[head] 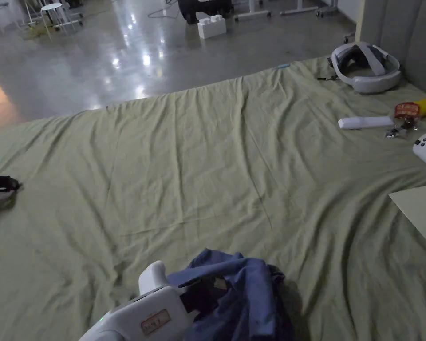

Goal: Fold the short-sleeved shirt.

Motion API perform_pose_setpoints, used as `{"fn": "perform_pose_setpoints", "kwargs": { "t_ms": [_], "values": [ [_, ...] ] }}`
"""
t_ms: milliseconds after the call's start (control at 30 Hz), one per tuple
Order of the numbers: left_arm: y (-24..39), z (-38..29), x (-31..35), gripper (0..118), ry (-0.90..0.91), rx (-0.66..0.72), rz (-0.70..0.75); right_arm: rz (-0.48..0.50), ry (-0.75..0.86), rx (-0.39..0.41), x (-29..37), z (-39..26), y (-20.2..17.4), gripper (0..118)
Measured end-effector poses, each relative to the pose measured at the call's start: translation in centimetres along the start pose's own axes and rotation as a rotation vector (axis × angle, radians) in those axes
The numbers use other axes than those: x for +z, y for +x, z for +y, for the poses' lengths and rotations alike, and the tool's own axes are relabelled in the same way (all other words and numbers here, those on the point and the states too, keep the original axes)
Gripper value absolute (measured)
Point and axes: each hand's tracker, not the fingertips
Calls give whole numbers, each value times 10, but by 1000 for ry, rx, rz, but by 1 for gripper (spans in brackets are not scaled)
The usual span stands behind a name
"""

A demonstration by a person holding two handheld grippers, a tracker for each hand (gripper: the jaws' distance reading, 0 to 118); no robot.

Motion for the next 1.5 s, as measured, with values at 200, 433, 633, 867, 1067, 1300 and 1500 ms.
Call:
{"fn": "perform_pose_setpoints", "kwargs": {
  "t_ms": [200,433,633,867,1067,1300,1500],
  "values": [
    [3,-33,-73,2,-215,-17,16,16,5,-25,-8,10,-7,2],
    [14,-21,-54,2,-174,-61,-16,79,-35,80,-31,37,-20,2],
    [4,13,29,25,-26,-96,-85,210,-63,159,-131,114,-60,2],
    [-56,31,60,101,-68,-27,12,70,-376,167,-276,139,-70,2],
    [-101,20,0,100,-207,183,-121,151,-311,59,-258,142,-58,2],
    [-85,9,-28,37,-244,195,-88,153,-319,30,-257,144,-56,2],
    [-91,28,43,35,-82,288,-134,345,-348,-127,-216,154,-49,2]
  ]
}}
